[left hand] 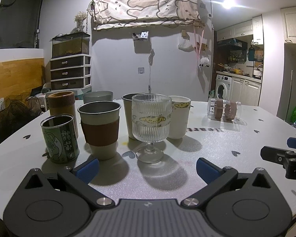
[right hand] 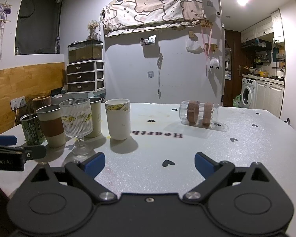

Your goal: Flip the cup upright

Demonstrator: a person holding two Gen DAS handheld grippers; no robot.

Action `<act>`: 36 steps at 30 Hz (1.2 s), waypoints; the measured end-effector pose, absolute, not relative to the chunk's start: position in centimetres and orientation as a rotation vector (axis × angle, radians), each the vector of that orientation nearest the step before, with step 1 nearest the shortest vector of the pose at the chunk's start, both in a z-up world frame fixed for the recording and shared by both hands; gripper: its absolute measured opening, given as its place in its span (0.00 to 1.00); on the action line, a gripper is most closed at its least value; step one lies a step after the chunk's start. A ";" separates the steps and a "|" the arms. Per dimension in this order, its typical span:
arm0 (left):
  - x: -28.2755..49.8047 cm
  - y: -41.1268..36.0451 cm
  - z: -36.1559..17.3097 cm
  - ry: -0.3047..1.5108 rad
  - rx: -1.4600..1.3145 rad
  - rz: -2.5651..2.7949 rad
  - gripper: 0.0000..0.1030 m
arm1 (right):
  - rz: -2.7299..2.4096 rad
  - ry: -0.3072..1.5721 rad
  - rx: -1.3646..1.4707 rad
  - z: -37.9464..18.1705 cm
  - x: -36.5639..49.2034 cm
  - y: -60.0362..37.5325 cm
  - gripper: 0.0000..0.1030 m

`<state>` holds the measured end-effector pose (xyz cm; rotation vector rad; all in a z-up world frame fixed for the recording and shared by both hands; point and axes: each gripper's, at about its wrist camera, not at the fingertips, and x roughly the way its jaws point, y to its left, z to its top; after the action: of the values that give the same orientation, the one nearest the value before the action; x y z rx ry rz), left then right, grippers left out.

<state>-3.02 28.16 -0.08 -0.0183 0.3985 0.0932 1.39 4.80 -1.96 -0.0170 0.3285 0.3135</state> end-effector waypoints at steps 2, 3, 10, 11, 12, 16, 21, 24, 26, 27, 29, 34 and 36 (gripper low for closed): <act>-3.0 28.2 -0.1 0.398 -0.018 0.093 1.00 | 0.314 0.328 -0.016 -1.9 1.4 4.8 0.95; -3.0 28.2 -0.1 0.398 -0.018 0.093 1.00 | 0.314 0.328 -0.017 -1.9 1.4 4.8 0.95; -3.1 28.2 -0.2 0.401 -0.017 0.093 1.00 | 0.314 0.329 -0.017 -1.9 1.4 4.9 0.95; -3.0 28.2 -0.3 0.402 -0.017 0.093 1.00 | 0.313 0.329 -0.017 -1.9 1.4 4.9 0.95; -3.1 28.2 -0.3 0.402 -0.017 0.093 1.00 | 0.314 0.329 -0.017 -1.9 1.4 4.9 0.95; -3.1 28.2 -0.3 0.401 -0.017 0.093 1.00 | 0.314 0.329 -0.017 -1.9 1.4 4.9 0.95; -3.1 28.3 -0.4 0.402 -0.016 0.093 1.00 | 0.313 0.330 -0.017 -1.9 1.4 4.9 0.95; -3.1 28.3 -0.4 0.402 -0.016 0.093 1.00 | 0.313 0.330 -0.019 -1.9 1.4 4.9 0.95; -3.1 28.3 -0.4 0.402 -0.016 0.093 1.00 | 0.313 0.330 -0.018 -1.8 1.4 4.9 0.95; -3.1 28.3 -0.4 0.402 -0.016 0.093 1.00 | 0.314 0.330 -0.018 -1.8 1.4 4.9 0.95; -3.1 28.2 -0.3 0.402 -0.016 0.093 1.00 | 0.314 0.330 -0.018 -1.9 1.4 4.9 0.95; -3.1 28.4 -0.4 0.402 -0.016 0.093 1.00 | 0.313 0.331 -0.018 -1.9 1.4 5.0 0.95; -3.1 28.4 -0.5 0.402 -0.016 0.093 1.00 | 0.313 0.331 -0.018 -1.9 1.4 4.9 0.95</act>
<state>-3.14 28.45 -0.48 -0.0157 0.4021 0.0934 1.42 4.95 -1.90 -0.0184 0.3314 0.3131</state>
